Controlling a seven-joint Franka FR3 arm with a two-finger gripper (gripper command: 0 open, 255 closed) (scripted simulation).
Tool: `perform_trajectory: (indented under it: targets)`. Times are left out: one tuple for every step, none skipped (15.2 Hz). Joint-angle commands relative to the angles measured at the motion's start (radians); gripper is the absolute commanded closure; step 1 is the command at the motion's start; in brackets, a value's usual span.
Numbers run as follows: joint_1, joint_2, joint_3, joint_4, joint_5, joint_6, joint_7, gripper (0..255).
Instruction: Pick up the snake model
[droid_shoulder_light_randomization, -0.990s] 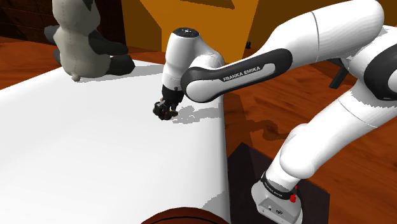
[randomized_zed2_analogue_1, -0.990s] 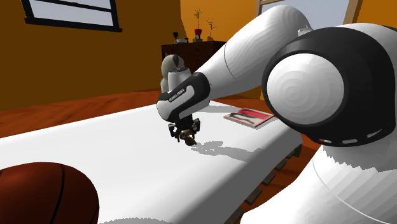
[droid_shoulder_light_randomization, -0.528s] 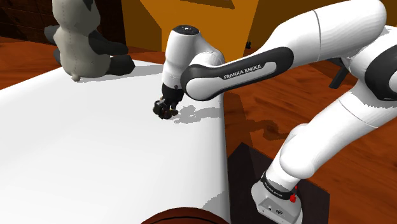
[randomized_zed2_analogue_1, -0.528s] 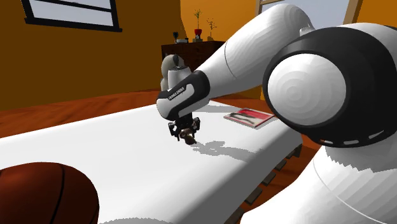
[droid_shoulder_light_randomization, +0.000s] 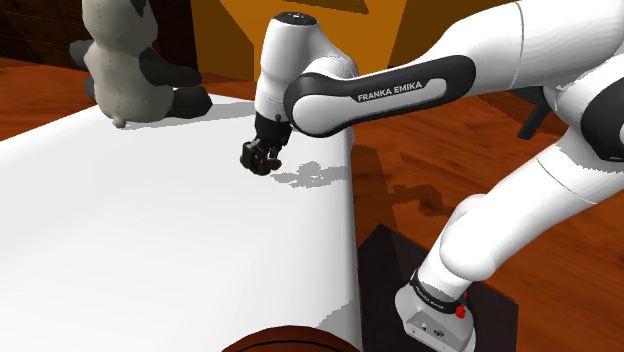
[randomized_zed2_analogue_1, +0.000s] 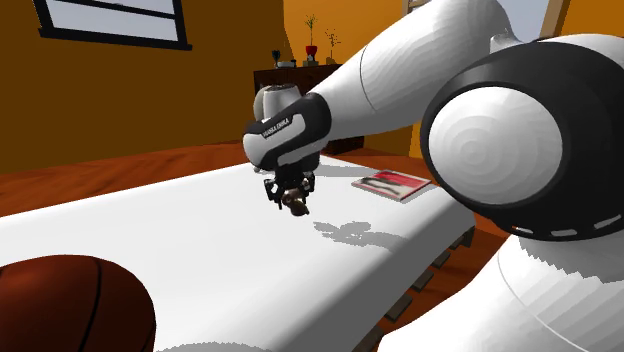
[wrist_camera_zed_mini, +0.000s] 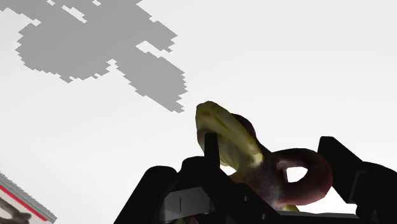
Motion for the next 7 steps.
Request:
perform_trajectory:
  targets:
    - [0.002,-0.007,-0.002,0.022,0.004,-0.028,-0.004,255]
    - [0.002,-0.010,-0.003,0.033,0.006,-0.042,-0.007,255]
    - [0.002,-0.012,-0.005,0.044,0.007,-0.055,-0.010,255]
    - [0.002,-0.014,-0.006,0.056,0.008,-0.068,-0.012,255]
    - [0.002,-0.016,-0.007,0.068,0.009,-0.082,-0.015,255]
    - [0.002,-0.016,-0.008,0.070,0.010,-0.084,-0.015,255]
    - [0.002,-0.016,-0.008,0.070,0.010,-0.084,-0.015,255]
